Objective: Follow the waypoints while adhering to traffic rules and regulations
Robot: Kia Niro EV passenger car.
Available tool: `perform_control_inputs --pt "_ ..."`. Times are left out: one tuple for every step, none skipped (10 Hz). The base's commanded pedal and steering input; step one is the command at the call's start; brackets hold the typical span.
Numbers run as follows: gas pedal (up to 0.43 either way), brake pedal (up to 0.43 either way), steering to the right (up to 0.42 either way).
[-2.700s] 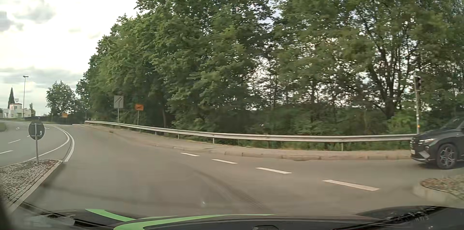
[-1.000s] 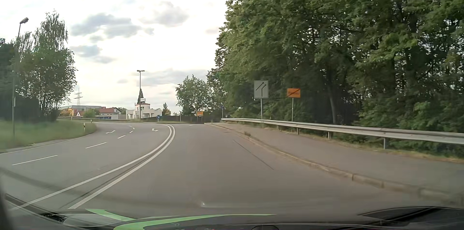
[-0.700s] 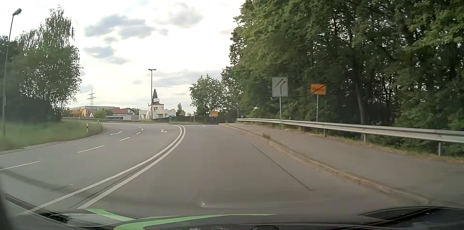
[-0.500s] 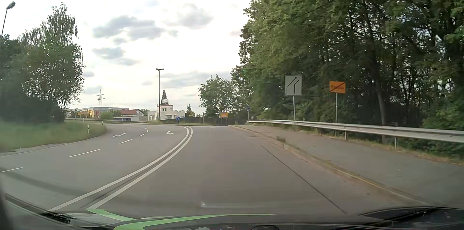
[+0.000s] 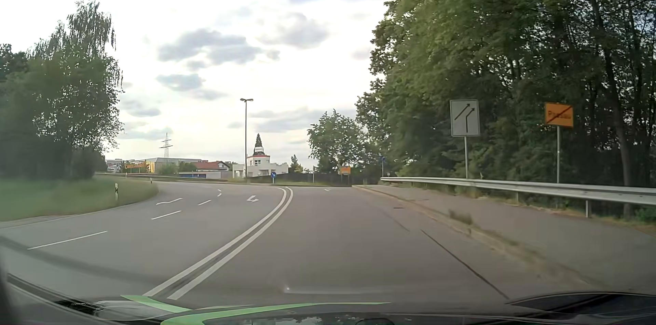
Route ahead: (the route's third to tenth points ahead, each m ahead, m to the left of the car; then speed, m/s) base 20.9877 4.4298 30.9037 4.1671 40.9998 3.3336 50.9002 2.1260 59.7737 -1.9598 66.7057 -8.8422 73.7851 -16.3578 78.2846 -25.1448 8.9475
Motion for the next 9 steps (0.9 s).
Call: perform_control_inputs --pt "0.240 0.000 -0.036" --pt "0.240 0.000 -0.032" --pt "0.240 0.000 -0.027" --pt "0.228 0.000 -0.019" --pt "0.228 0.000 -0.013" --pt "0.220 0.000 -0.010" --pt "0.220 0.000 -0.010" --pt "0.220 0.000 -0.010" --pt "0.220 0.000 -0.011"
